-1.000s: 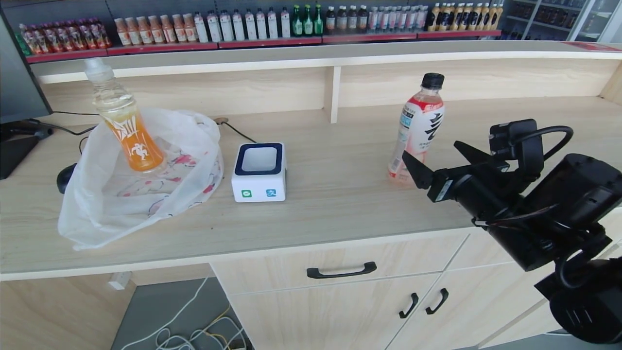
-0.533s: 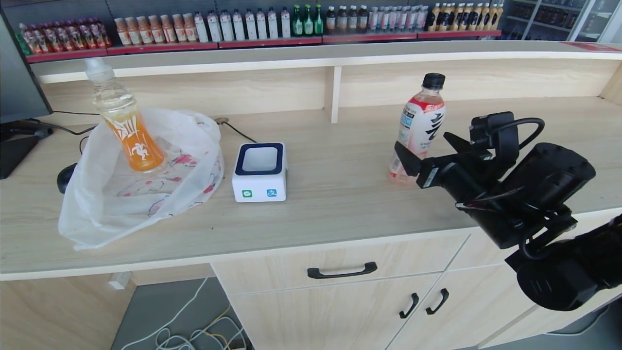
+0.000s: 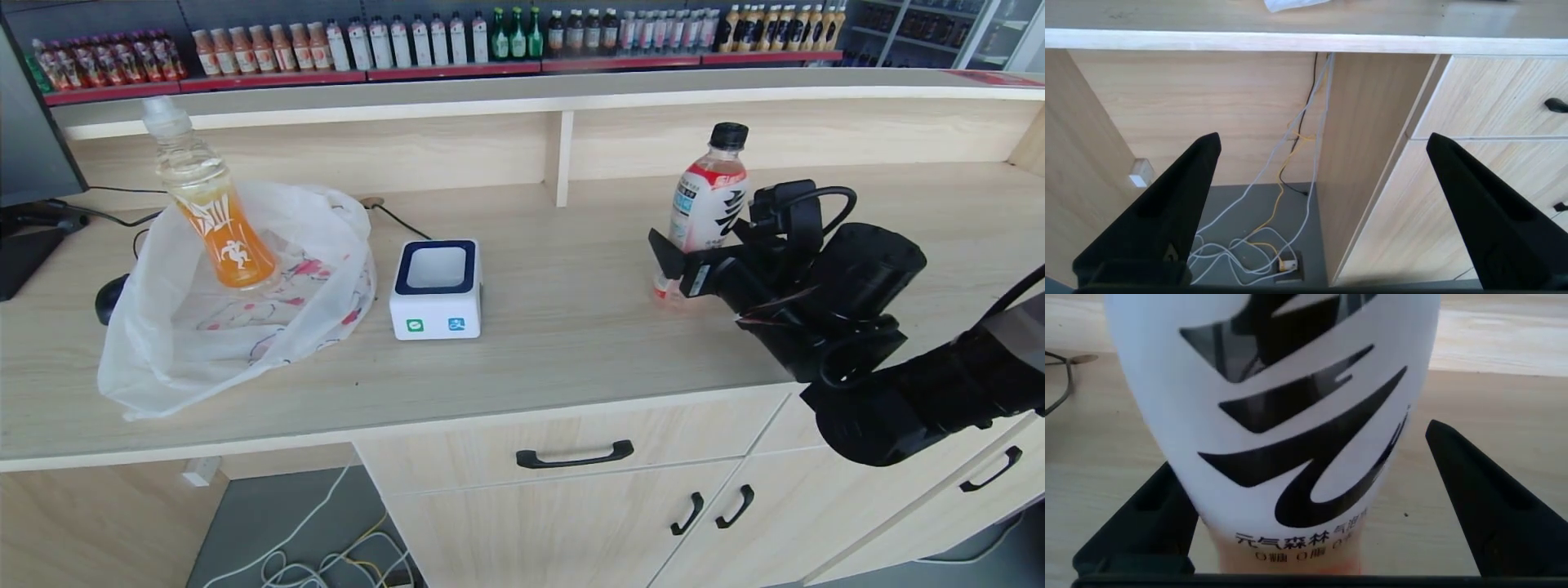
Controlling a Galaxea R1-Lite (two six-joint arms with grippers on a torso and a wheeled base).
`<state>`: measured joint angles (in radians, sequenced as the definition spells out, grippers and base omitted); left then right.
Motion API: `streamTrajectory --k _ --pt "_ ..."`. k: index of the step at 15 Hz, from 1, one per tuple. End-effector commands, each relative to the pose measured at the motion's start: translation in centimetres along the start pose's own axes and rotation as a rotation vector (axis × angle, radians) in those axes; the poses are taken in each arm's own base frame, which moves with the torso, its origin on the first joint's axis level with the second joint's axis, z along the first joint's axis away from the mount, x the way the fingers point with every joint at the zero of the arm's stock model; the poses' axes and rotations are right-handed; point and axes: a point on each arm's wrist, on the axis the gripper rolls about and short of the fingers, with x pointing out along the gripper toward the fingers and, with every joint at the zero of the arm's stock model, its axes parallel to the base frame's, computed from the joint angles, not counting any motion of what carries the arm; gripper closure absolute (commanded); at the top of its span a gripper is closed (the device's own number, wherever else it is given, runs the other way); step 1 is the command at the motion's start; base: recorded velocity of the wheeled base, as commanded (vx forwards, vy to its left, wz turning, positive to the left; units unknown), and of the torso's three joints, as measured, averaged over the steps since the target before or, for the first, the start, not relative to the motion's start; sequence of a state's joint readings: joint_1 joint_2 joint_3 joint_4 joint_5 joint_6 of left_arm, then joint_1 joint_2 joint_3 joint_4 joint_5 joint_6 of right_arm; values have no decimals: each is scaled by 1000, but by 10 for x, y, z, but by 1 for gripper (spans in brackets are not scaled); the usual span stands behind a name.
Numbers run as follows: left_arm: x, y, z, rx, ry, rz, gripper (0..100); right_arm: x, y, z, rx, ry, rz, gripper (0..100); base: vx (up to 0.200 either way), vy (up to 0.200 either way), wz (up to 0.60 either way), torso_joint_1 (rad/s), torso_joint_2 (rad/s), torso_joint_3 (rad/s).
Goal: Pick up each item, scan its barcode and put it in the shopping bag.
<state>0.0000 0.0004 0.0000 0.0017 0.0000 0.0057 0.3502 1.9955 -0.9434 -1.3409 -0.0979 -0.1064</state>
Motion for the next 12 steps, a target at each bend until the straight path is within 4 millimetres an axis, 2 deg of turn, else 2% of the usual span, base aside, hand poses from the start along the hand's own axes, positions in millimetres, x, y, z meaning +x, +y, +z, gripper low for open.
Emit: streamTrajectory --k 1,11,12 --pt "0 0 0 0 -1 0 0 11 1 -2 1 -9 -3 0 0 0 0 0 0 0" --pt "0 0 0 0 -1 2 0 15 -1 -9 -1 0 -11 0 0 0 0 0 0 0" --pt "0 0 0 0 -1 0 0 15 -1 -9 0 -2 -11 100 0 0 0 0 0 0"
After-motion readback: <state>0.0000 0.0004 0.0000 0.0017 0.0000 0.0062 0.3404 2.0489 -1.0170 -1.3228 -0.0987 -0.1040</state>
